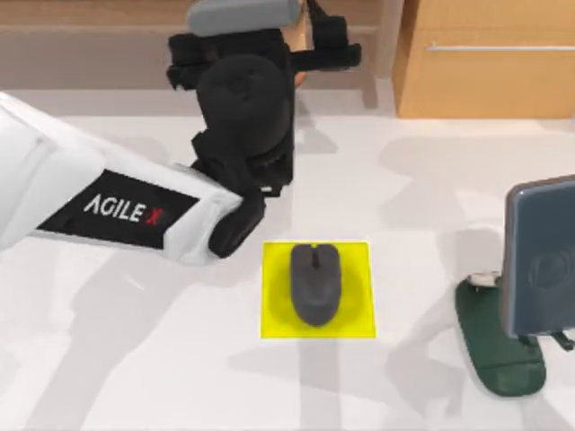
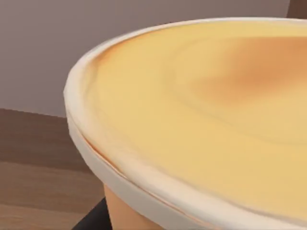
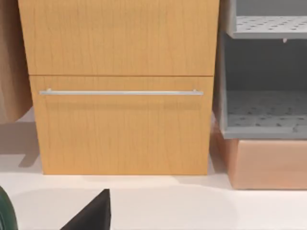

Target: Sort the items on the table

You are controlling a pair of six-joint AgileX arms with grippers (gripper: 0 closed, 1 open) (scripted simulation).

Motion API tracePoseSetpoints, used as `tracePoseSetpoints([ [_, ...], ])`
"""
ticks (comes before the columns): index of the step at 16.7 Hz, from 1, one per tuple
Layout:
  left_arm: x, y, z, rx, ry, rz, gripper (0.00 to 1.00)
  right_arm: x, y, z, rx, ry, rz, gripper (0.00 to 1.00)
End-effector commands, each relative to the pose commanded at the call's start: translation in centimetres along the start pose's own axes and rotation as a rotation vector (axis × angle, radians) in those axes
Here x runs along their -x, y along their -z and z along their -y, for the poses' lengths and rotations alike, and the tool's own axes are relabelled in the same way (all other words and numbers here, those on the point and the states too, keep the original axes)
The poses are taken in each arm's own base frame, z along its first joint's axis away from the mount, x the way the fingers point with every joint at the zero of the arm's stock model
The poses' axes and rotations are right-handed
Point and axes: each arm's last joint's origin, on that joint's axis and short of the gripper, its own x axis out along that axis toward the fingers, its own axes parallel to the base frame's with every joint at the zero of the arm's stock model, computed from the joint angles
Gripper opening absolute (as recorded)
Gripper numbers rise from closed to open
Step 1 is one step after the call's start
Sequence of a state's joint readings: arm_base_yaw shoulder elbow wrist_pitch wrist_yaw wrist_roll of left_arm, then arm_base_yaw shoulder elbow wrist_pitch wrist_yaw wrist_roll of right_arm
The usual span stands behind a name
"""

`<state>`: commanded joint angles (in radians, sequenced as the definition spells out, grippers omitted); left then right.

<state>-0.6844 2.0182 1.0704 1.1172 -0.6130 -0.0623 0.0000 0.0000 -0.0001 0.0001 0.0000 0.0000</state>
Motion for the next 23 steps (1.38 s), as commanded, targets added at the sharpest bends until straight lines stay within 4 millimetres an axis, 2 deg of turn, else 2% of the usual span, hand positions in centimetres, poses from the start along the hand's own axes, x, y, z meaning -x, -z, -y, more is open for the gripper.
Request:
tracePoseSetpoints([
  [5,-5.0,-3.5,2.3,-0.014,-0.013,-0.006,0.00,0.0,0.0,0.0,0.000,0.000,0.000,1.00],
  [12,-10.5,-4.5,3.0,-0.110,-0.045,-0.137,0.00,0.0,0.0,0.0,0.000,0.000,0.000,1.00],
  [17,-12.0,-4.3,3.5,-0.159,-0.042,-0.217,0.00,0.0,0.0,0.0,0.000,0.000,0.000,1.00],
  [23,-11.9,-4.5,3.8,-0.166,-0.037,-0.225,0.00,0.0,0.0,0.0,0.000,0.000,0.000,1.00],
])
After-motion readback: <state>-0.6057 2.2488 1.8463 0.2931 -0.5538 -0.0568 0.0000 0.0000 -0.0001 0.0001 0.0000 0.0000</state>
